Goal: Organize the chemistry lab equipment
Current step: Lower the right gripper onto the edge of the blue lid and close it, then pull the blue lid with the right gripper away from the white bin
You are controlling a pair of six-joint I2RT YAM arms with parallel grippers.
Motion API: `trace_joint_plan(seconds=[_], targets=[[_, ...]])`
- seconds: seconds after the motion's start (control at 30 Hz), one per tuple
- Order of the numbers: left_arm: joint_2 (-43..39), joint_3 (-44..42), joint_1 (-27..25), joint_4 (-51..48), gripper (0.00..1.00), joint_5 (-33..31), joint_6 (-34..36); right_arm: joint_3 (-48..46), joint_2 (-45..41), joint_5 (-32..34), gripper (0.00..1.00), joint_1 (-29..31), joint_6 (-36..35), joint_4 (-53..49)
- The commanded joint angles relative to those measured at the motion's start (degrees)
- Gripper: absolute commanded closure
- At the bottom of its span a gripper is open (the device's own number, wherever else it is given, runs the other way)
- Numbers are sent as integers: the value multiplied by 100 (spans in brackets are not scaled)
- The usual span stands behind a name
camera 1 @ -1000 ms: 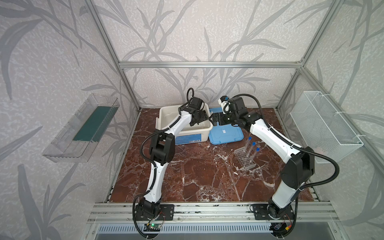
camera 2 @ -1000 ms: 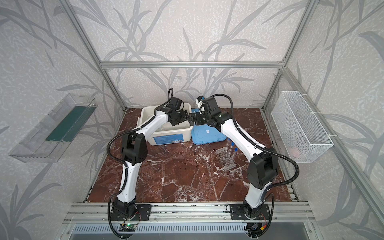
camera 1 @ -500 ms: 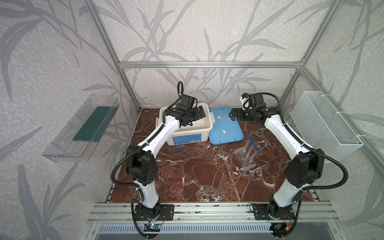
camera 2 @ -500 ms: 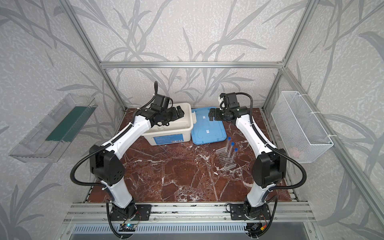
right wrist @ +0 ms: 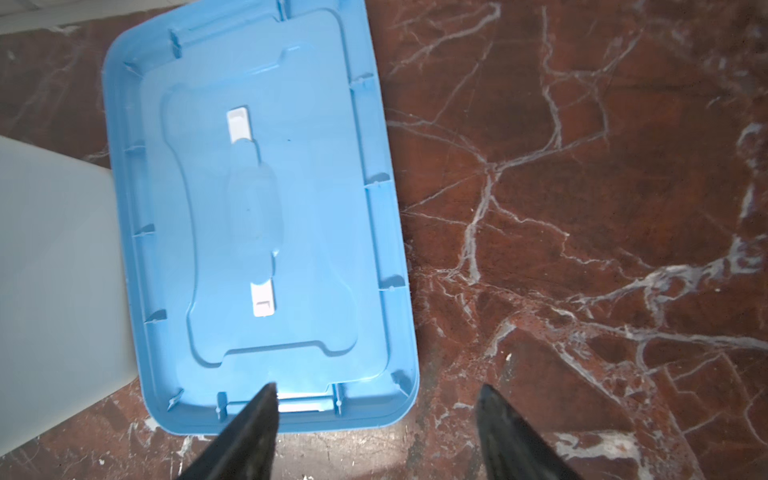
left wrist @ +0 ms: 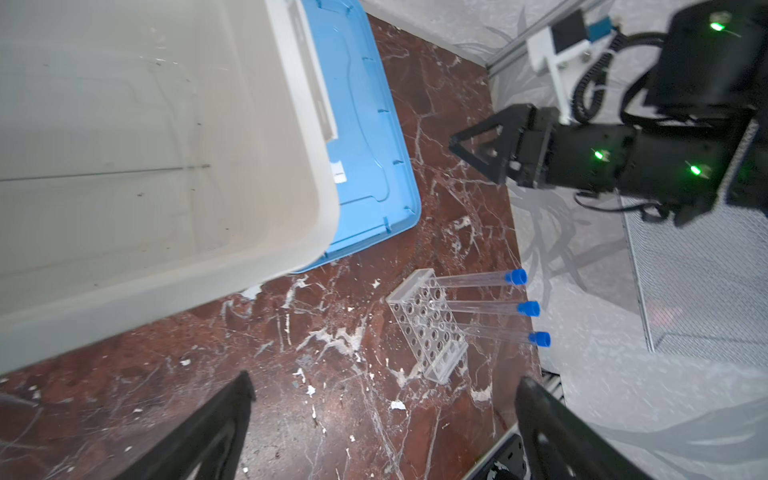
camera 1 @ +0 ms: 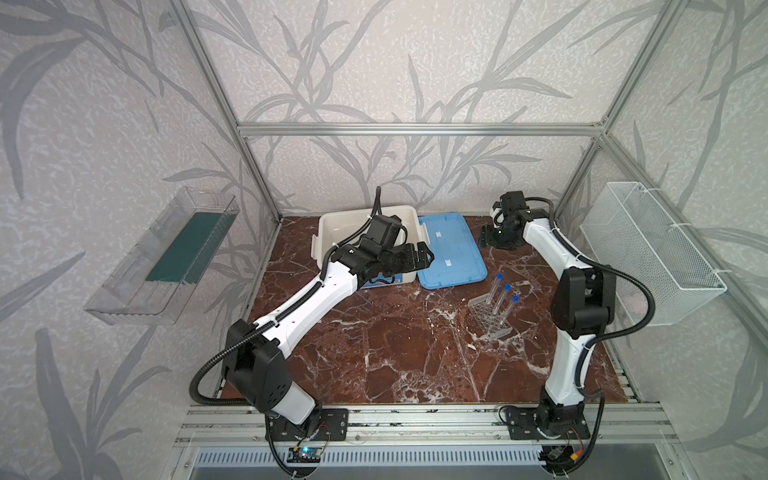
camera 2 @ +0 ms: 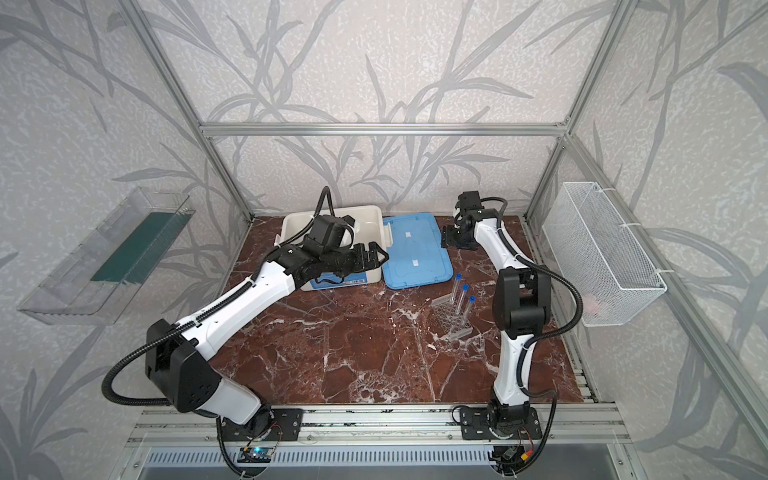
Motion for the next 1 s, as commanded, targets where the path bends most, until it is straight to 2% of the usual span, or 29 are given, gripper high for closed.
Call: trace_joint_plan(seconds=[0.0,0.23,0.33,0.43,0.67,0.87,0.97], targets=[[-202,-319,-245,636,1,269,-302,347,347,-45,36,1,-251,-498],[-231,-884,-388,1138,1,354,-624,380,929,-87,47,1,-479,-608],[-193,-1005,-447,1280,1,426,-702,374,1069,-3,55,3,-544,-645],[-208,-964,-506,1009,1,294,-474,299,1125,272,66,2,-530,-605],[-409,-1203,-516,1007,1,225,-504,277,1283,65,71,2,-598,-546],[-422,-1436,-523,1255,1,344,-677,400,1480,189,76,10,-682,-688],[-446,-1505,-528,1337,1,356,-727,421,1547,165,83,12,-713,-699]])
